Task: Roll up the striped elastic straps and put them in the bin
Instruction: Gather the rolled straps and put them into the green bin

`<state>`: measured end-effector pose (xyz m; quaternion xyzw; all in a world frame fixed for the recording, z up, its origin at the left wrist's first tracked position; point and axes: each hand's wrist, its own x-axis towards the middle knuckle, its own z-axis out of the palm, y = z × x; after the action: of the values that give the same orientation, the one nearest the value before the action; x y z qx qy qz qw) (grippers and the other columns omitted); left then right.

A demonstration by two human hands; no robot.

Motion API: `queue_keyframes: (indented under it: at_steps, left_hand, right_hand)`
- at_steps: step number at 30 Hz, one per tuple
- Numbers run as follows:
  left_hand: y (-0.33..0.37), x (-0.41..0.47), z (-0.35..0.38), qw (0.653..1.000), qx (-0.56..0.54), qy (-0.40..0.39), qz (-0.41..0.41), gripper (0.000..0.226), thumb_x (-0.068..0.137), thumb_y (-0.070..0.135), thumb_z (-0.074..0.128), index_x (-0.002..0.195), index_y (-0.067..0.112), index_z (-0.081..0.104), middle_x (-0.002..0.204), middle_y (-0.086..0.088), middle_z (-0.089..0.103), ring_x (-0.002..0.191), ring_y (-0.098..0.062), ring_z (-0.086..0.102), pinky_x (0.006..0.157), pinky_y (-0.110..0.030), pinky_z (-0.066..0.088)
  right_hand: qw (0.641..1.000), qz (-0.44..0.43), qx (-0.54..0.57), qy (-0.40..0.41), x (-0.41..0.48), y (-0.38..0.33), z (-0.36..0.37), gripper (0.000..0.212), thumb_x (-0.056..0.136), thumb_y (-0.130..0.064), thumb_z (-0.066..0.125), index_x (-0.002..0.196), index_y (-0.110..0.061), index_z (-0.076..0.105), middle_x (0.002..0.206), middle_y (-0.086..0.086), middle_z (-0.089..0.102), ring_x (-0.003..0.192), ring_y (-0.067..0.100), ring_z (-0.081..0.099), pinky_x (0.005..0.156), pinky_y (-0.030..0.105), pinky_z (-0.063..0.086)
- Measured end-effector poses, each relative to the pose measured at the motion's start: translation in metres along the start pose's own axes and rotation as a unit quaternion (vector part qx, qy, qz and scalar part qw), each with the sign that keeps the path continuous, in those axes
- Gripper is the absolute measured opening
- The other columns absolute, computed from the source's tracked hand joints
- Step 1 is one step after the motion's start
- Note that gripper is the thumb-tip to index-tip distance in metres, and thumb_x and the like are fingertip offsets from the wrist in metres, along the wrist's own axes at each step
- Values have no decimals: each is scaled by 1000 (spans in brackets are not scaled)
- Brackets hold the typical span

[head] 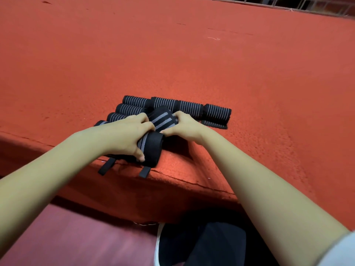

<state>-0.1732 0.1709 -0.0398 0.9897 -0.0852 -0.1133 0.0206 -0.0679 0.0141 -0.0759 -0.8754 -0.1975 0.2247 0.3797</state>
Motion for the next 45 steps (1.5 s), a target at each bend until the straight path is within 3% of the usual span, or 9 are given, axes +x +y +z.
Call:
queue_keyframes:
  at_steps: [5,10,14,17,24,27,31,37,45]
  left_hand:
    - [2,1,-3,999,42,-19,3,69,68,48,79,121,25,41,99,9,50,102,-14,39,82,-32,41]
    - [14,1,-14,990,137,-2,8,95,67,60,72,144,28,26,136,7,46,122,-20,50,91,-32,44]
    - [35,3,-21,996,52,75,6,87,59,72,62,133,31,41,126,10,51,115,-18,56,84,-31,46]
    - [57,12,-19,984,-62,167,-2,90,48,80,55,121,28,51,111,6,60,109,-19,57,86,-37,50]
    - [118,43,6,952,-212,220,-14,78,54,57,73,116,15,50,91,-1,59,97,-22,55,79,-33,48]
    - [130,50,18,960,-201,194,18,74,59,51,71,119,21,41,92,6,58,95,-23,57,75,-34,46]
    - [127,53,18,976,-140,154,58,87,62,48,68,138,43,28,111,4,51,107,-24,55,88,-43,49]
    - [129,51,6,985,-109,118,67,72,69,53,75,129,30,45,118,5,49,110,-19,53,94,-39,46]
    - [150,58,-6,984,-92,121,95,57,70,46,75,117,26,51,107,7,51,100,-19,57,88,-37,47]
  right_hand:
    - [993,-4,113,31,-26,21,-10,64,71,-8,82,121,-7,43,112,6,62,101,16,62,92,32,51]
    - [980,-32,168,102,-54,40,-24,80,67,-5,85,131,-10,38,115,-3,59,105,8,58,93,18,46]
    - [965,-54,204,158,-81,60,-46,74,65,3,84,124,-13,43,103,-14,58,90,-9,58,76,0,43]
    - [962,-47,188,193,-100,76,-65,68,66,3,84,115,-14,41,98,-14,57,81,-16,57,72,1,42]
    - [969,-1,116,219,-137,100,-104,71,72,-4,80,127,-10,35,112,-2,55,110,16,57,97,34,48]
    - [977,7,55,206,-151,110,-108,83,73,-4,76,141,-16,31,120,-2,54,113,16,55,100,30,44]
    - [982,15,25,189,-160,117,-105,64,70,-2,75,126,-18,48,112,-1,64,107,16,61,91,26,47]
    - [981,23,-35,188,-157,110,-103,56,67,-19,85,109,-18,47,105,-3,61,95,15,58,73,27,41]
    - [982,24,-31,185,-160,114,-106,67,69,-19,80,127,-19,47,123,4,57,110,19,57,94,32,46]
